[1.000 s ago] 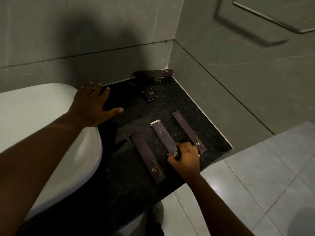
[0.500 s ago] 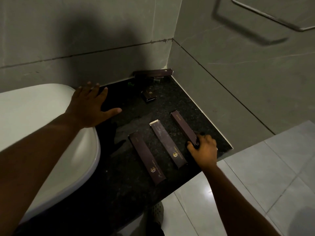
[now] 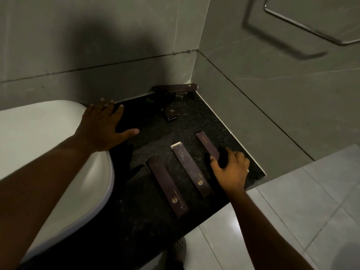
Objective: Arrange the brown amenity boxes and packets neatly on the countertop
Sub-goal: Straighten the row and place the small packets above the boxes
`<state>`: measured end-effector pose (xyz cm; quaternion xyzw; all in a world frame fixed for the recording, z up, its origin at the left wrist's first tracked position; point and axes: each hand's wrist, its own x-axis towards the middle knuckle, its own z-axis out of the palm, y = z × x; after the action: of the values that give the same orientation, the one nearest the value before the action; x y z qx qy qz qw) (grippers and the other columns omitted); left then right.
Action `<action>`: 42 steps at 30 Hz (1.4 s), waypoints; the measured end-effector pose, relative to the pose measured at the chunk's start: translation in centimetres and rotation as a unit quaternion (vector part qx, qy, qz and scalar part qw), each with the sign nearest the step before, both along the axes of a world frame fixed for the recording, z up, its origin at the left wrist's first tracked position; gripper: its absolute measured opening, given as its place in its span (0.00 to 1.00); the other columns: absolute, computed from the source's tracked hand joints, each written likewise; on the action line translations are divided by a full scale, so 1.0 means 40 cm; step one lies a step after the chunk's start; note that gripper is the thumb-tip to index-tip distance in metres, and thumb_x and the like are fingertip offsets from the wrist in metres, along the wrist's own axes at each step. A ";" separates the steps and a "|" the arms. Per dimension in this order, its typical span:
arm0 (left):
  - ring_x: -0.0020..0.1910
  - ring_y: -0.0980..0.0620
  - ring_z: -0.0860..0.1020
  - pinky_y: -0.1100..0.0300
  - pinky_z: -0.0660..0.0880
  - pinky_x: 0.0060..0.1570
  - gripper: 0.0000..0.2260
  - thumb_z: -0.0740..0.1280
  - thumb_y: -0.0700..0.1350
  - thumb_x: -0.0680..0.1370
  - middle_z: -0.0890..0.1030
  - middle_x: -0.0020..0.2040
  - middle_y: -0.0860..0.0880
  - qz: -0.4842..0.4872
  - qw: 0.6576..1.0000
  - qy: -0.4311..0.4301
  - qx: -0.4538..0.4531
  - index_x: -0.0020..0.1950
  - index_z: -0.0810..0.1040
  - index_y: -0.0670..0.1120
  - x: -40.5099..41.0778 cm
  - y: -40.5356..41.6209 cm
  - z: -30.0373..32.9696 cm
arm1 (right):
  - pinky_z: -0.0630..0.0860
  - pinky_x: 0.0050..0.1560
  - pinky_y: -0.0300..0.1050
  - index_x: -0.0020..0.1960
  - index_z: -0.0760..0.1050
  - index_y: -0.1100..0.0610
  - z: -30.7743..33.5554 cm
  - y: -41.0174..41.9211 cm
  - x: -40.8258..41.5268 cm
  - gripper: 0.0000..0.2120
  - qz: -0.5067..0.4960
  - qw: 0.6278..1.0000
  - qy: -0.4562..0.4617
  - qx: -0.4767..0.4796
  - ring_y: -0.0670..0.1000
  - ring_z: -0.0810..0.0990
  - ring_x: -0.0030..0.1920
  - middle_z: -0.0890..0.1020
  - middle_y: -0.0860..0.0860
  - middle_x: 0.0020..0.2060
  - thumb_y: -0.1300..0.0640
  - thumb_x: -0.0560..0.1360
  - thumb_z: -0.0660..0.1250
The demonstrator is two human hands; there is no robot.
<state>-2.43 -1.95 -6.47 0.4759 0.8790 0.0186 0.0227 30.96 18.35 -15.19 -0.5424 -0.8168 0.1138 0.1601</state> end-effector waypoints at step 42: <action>0.76 0.36 0.58 0.38 0.57 0.71 0.46 0.45 0.76 0.70 0.67 0.75 0.39 0.002 1.000 0.008 0.004 0.75 0.64 0.43 -0.013 0.007 -0.010 | 0.79 0.53 0.54 0.58 0.78 0.50 0.016 0.210 -0.030 0.17 0.067 0.990 0.041 -0.120 0.53 0.79 0.52 0.80 0.51 0.52 0.48 0.70 0.70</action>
<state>-2.93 -1.69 -6.85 0.4747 0.8799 0.0181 0.0133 29.75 26.76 -14.55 -0.4964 -0.8248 0.2433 0.1188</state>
